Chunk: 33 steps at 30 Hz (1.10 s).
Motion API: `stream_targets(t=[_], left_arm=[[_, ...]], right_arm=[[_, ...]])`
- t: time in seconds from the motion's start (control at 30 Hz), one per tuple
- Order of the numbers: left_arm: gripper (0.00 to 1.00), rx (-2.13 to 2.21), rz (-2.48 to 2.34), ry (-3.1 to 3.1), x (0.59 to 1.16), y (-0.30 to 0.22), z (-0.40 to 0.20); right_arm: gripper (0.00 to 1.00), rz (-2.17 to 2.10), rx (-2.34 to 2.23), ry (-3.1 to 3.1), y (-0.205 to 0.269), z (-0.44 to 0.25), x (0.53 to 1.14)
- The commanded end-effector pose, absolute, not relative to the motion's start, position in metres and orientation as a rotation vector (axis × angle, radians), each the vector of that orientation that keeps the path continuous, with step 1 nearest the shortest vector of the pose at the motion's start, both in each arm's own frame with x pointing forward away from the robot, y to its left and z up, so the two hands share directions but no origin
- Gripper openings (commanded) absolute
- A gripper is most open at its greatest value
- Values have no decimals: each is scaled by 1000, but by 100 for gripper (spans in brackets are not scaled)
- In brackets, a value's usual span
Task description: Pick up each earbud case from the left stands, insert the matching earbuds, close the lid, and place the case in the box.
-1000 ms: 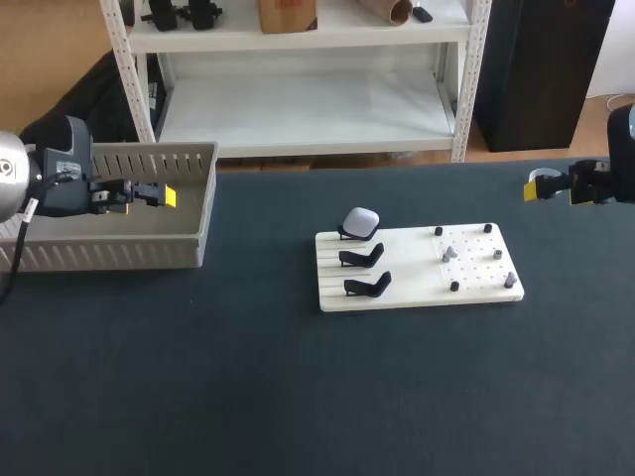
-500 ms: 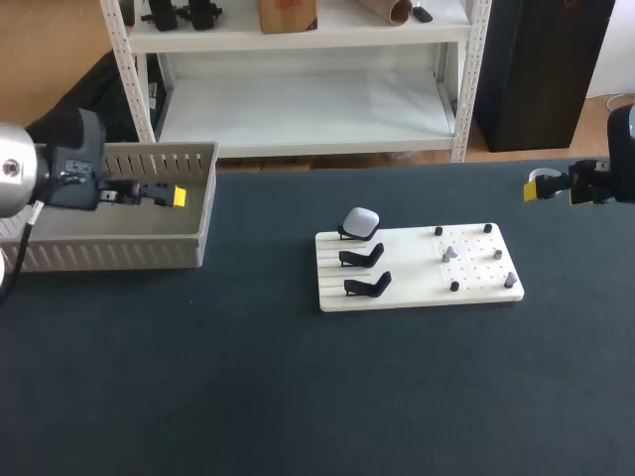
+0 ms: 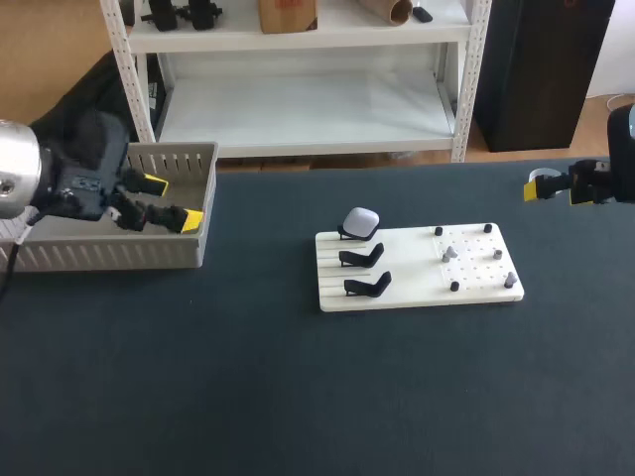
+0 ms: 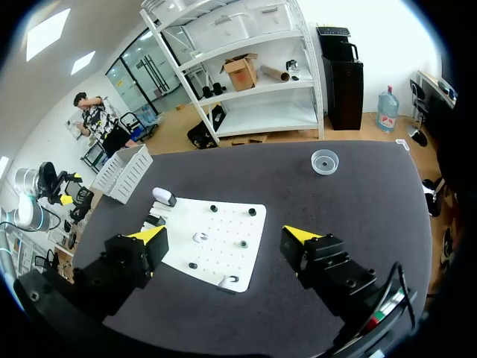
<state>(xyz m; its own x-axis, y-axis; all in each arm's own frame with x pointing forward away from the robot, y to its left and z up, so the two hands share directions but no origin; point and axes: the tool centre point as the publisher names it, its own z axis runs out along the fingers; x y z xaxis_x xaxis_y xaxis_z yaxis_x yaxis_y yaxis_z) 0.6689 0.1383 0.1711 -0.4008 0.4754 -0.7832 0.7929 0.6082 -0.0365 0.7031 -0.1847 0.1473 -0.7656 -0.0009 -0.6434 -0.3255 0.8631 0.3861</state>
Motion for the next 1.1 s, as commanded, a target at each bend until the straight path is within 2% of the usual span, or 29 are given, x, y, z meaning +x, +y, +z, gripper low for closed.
stream_targets(t=[0.03, 0.47, 0.7, 1.1], left_arm=[[100, 1648, -653, 1532, 665, 148, 171], [100, 1648, -653, 1532, 665, 148, 171], [100, 1577, -680, 1632, 694, 78, 158], [100, 1423, -630, 1654, 748, 7, 116]], right_arm=[[100, 636, -232, 2374, -185, 149, 701], [100, 636, -232, 2374, -185, 149, 701], [100, 636, -232, 2374, -185, 149, 701], [100, 636, -232, 2374, -185, 149, 701]])
